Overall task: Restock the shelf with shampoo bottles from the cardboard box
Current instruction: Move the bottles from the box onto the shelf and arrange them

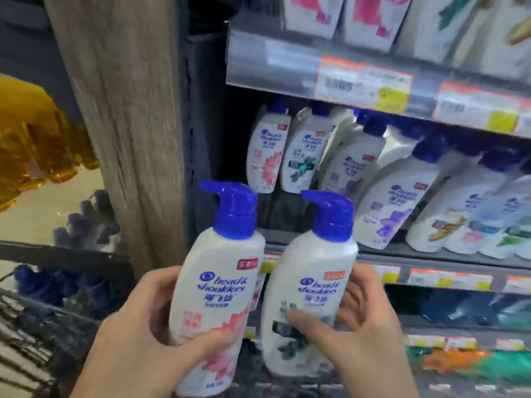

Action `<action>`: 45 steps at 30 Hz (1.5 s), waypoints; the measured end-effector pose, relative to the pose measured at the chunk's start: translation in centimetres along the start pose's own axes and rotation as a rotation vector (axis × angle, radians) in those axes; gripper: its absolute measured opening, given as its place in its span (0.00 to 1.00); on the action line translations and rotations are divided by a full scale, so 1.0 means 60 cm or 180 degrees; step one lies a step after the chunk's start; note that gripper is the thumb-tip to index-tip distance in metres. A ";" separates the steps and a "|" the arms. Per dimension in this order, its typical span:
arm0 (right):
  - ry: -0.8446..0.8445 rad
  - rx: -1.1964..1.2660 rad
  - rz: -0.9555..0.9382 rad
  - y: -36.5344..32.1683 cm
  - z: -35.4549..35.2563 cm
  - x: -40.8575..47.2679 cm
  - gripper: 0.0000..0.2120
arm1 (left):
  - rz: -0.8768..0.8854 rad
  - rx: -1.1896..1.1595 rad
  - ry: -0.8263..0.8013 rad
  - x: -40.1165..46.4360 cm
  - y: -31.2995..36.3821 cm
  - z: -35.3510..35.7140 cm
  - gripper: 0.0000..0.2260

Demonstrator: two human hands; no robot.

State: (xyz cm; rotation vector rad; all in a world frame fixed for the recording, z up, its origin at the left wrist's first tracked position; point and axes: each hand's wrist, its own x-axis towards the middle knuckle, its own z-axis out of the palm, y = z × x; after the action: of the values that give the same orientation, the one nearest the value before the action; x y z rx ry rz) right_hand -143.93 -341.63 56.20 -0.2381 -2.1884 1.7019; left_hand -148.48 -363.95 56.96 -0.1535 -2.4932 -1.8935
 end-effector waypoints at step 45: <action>0.0724 -0.2460 0.0631 0.061 0.046 0.335 0.21 | 0.0232 -0.0631 -0.0087 0.246 0.073 0.110 0.25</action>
State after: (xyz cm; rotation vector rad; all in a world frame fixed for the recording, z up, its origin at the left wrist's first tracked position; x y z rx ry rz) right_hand -163.81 -336.20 55.60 -0.8150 -2.5902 0.7666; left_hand -162.46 -355.35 60.37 -0.2691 -2.2773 -2.1186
